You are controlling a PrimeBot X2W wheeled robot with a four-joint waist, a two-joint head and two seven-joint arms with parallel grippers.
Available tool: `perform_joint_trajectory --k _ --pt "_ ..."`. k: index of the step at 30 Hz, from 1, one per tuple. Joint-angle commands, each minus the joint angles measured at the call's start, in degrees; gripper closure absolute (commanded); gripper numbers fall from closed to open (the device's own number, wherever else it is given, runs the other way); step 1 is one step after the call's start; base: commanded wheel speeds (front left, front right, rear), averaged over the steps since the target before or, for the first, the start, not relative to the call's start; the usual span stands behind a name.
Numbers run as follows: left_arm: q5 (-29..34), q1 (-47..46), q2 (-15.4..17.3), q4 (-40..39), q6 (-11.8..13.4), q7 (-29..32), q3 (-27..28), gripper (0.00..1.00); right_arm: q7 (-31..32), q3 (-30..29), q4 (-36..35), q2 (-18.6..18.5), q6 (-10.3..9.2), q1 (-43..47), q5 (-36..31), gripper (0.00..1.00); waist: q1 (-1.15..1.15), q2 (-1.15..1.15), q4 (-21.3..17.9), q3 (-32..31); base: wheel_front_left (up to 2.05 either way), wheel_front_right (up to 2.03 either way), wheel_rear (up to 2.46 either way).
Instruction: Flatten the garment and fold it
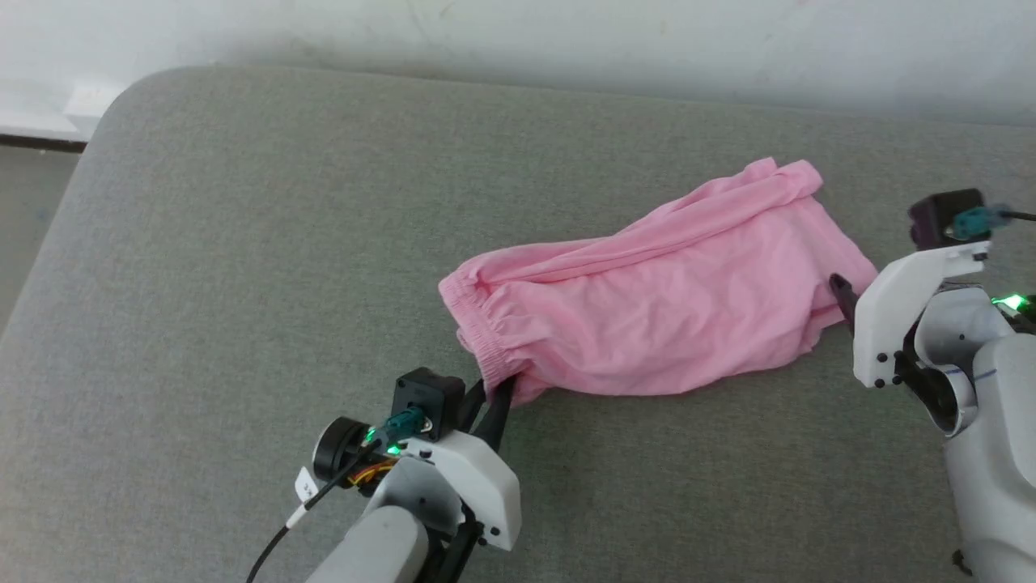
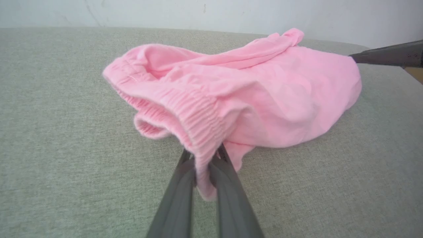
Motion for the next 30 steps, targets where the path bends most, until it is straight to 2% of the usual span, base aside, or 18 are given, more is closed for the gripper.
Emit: perform_joint_trajectory --k 1,6,11,12,13,14,19,25,30 --pt "0.5 -1.3 -0.4 -0.1 -0.3 0.0 -0.4 1.0 1.3 0.9 2.2 -0.8 -0.05 -1.7 -3.3 0.0 -0.01 0.0 1.4 1.3 0.0 0.0 0.0" --pt "0.6 -2.3 -1.2 0.2 -0.5 -0.6 -1.1 1.0 4.3 0.4 8.8 -0.7 -0.05 -3.8 -6.3 0.0 -0.01 0.0 2.4 2.4 0.0 0.0 0.0" --pt "0.7 -3.0 -1.3 0.9 -0.5 -1.1 -1.2 1.0 5.5 1.4 13.1 -0.2 -0.05 -4.4 -4.0 0.0 -0.01 0.0 2.7 3.5 0.0 0.0 0.0" --pt "0.7 -3.0 -1.3 1.0 -0.4 -1.1 -1.2 1.0 5.8 2.1 13.7 -0.3 -0.05 -4.4 -3.4 0.12 -0.01 0.0 2.7 3.6 0.0 0.0 0.0" --pt "0.7 -3.1 -1.2 1.2 -0.4 -1.2 -1.2 1.0 6.1 2.8 14.3 -0.4 -0.05 -4.3 -2.6 0.65 -0.01 0.0 2.6 3.7 0.0 0.0 0.0" --pt "0.7 -3.1 -1.1 1.4 -0.4 -1.2 -1.2 1.0 6.4 3.4 14.7 -0.5 -0.05 -4.2 -1.7 1.0 -0.01 0.0 2.6 3.7 0.0 0.0 0.0" --pt "0.0 -2.6 -0.7 3.0 -0.4 -0.8 -1.2 1.0 6.4 5.6 15.1 -1.9 -0.05 -3.3 2.4 1.0 -0.01 0.0 1.5 2.1 0.0 0.0 0.0" --pt "-1.4 -1.2 0.9 3.7 -1.2 0.2 -0.9 1.0 3.4 4.0 13.0 -4.1 -0.05 -0.6 8.0 1.0 -0.01 0.0 -0.6 -2.2 0.0 0.0 0.0" --pt "-3.5 1.2 2.4 2.2 -2.4 1.8 -0.7 1.0 1.9 2.6 8.5 -5.5 -0.05 4.4 12.4 1.0 -0.01 0.0 -2.9 -5.5 0.0 0.0 0.0"
